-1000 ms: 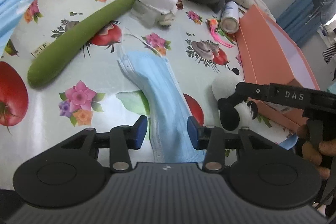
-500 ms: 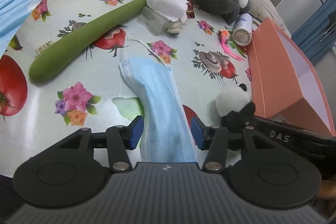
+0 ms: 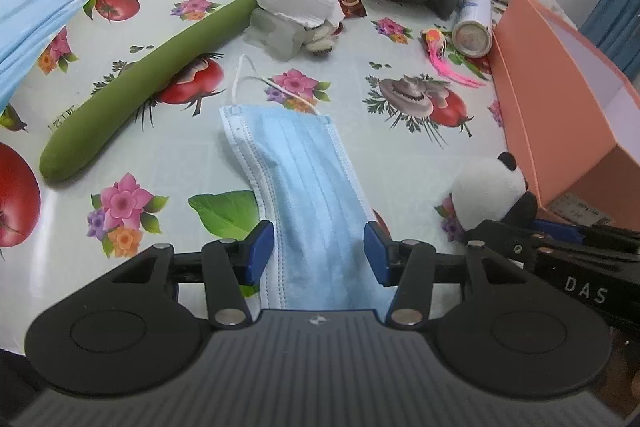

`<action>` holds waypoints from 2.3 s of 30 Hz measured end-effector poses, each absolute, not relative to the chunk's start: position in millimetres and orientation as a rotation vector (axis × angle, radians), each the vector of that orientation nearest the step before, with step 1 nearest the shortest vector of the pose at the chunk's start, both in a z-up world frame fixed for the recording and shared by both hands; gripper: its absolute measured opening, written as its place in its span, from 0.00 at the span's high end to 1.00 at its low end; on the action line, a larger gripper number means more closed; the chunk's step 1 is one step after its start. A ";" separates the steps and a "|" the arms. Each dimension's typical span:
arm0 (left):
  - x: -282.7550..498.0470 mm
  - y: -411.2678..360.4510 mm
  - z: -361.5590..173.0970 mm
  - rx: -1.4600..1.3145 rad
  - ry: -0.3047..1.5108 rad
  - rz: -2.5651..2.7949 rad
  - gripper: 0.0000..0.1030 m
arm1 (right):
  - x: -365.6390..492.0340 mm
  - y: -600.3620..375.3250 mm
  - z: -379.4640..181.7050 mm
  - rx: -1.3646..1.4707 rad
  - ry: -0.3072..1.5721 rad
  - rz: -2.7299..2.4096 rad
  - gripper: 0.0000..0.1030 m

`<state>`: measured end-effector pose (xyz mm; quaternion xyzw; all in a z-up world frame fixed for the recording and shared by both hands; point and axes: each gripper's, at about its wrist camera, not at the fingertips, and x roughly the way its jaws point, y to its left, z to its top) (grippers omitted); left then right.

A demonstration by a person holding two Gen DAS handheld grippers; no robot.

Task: Organize soft objects
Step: 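Lower the mask onto the sheet and open the left tool, then close the left tool on the ear-loop edge of the blue mask, then carry the mask with the left tool while the right tool carries the panda to the pink box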

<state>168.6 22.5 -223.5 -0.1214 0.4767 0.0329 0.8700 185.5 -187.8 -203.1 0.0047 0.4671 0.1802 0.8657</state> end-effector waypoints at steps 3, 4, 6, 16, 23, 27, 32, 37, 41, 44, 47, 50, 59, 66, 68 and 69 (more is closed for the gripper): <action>169.8 21.3 -225.4 -0.250 1.007 0.080 0.54 | 185.2 -188.1 -204.7 0.015 0.979 0.380 0.60; 170.1 21.2 -225.8 -0.249 1.008 0.084 0.58 | 185.3 -188.4 -204.8 0.015 0.978 0.381 0.60; 170.1 21.4 -226.5 -0.252 1.009 0.087 0.65 | 185.2 -188.5 -205.0 0.017 0.977 0.381 0.60; 160.7 22.5 -213.3 -0.271 0.965 0.049 0.98 | 178.7 -189.8 -194.6 0.024 0.964 0.373 0.60; 145.5 26.8 -188.5 -0.305 0.897 0.031 0.99 | 166.8 -192.2 -175.6 0.025 0.921 0.355 0.60; 139.6 30.8 -193.5 -0.348 0.914 0.022 0.98 | 159.5 -191.2 -178.1 0.019 0.926 0.344 0.60; 135.9 28.4 -203.5 -0.324 0.937 0.043 0.52 | 153.8 -189.9 -187.0 -0.002 0.951 0.329 0.60; 140.9 23.7 -218.4 -0.297 0.946 0.050 0.44 | 152.4 -181.0 -199.5 -0.042 0.981 0.348 0.60; 147.3 17.4 -233.0 -0.260 0.966 0.057 0.44 | 152.7 -174.0 -205.6 -0.077 0.992 0.365 0.60; 149.1 11.2 -235.0 -0.215 0.966 0.047 0.44 | 153.1 -173.2 -209.0 -0.076 1.000 0.375 0.60; 151.1 7.5 -237.0 -0.174 0.970 0.050 0.57 | 154.6 -173.7 -211.0 -0.065 1.009 0.378 0.60; 152.1 7.9 -237.1 -0.165 0.971 0.043 0.74 | 156.1 -173.5 -212.5 -0.058 1.015 0.376 0.60; 153.6 16.2 -232.1 -0.264 0.981 -0.025 0.95 | 158.8 -176.0 -208.5 -0.028 1.017 0.372 0.60; 139.7 21.1 -193.2 -0.293 0.883 -0.020 0.95 | 156.2 -179.9 -183.7 -0.003 0.961 0.366 0.60; 135.3 22.9 -178.5 -0.294 0.851 -0.019 0.95 | 153.3 -180.6 -172.5 0.006 0.932 0.372 0.60; 132.9 23.3 -171.2 -0.292 0.834 -0.018 0.95 | 151.9 -181.2 -166.9 0.010 0.918 0.373 0.60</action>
